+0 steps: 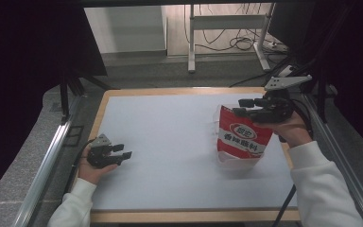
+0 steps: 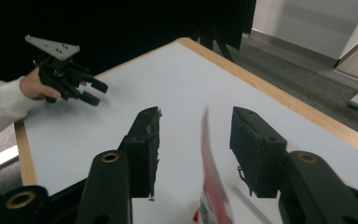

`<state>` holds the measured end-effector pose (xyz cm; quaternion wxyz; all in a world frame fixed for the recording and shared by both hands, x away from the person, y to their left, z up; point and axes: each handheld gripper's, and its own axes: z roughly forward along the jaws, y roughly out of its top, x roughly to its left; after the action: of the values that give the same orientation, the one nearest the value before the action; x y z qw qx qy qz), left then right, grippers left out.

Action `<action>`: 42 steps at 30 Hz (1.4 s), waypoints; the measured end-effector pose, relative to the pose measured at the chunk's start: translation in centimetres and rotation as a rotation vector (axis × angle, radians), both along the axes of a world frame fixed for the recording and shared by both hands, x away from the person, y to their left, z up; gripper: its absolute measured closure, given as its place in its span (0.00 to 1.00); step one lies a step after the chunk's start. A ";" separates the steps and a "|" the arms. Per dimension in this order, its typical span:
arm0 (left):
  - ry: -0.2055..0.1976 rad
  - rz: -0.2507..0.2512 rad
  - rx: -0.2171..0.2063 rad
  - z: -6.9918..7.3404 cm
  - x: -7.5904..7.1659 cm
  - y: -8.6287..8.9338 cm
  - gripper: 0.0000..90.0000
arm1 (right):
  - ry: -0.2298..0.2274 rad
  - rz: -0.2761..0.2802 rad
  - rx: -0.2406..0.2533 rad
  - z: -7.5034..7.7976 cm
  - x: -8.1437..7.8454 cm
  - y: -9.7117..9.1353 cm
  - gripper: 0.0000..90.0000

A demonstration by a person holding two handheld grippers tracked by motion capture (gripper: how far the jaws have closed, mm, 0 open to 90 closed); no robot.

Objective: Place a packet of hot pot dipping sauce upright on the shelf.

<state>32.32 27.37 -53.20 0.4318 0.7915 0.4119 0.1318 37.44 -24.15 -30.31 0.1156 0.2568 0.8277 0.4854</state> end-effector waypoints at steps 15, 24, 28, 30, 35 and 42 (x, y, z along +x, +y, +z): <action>-0.002 -0.006 -0.009 0.2 -0.4 -0.1 0.50 | -0.015 0.072 0.012 -1.5 -3.1 9.2 0.40; -0.010 -0.014 -0.010 0.3 -0.6 -0.2 0.47 | 0.036 0.139 0.012 -5.7 -4.0 13.8 0.36; -0.007 -0.022 -0.004 0.3 -0.6 -0.2 0.46 | 0.059 0.138 0.008 -8.4 -4.2 15.1 0.36; -0.007 -0.020 -0.011 0.3 -0.7 -0.3 0.45 | 0.077 0.133 0.000 -9.8 -4.2 15.5 0.36; -0.007 -0.021 -0.009 0.2 -0.6 -0.4 0.43 | 0.139 0.133 -0.007 -13.0 -3.9 15.9 0.36; -0.007 -0.018 -0.016 0.3 -0.7 -0.4 0.42 | 0.173 0.122 -0.039 -15.0 -3.5 16.1 0.36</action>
<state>31.66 27.01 -52.94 0.4407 0.7914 0.4041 0.1274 33.94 -8.03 -45.35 0.0189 0.2444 0.8581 0.4513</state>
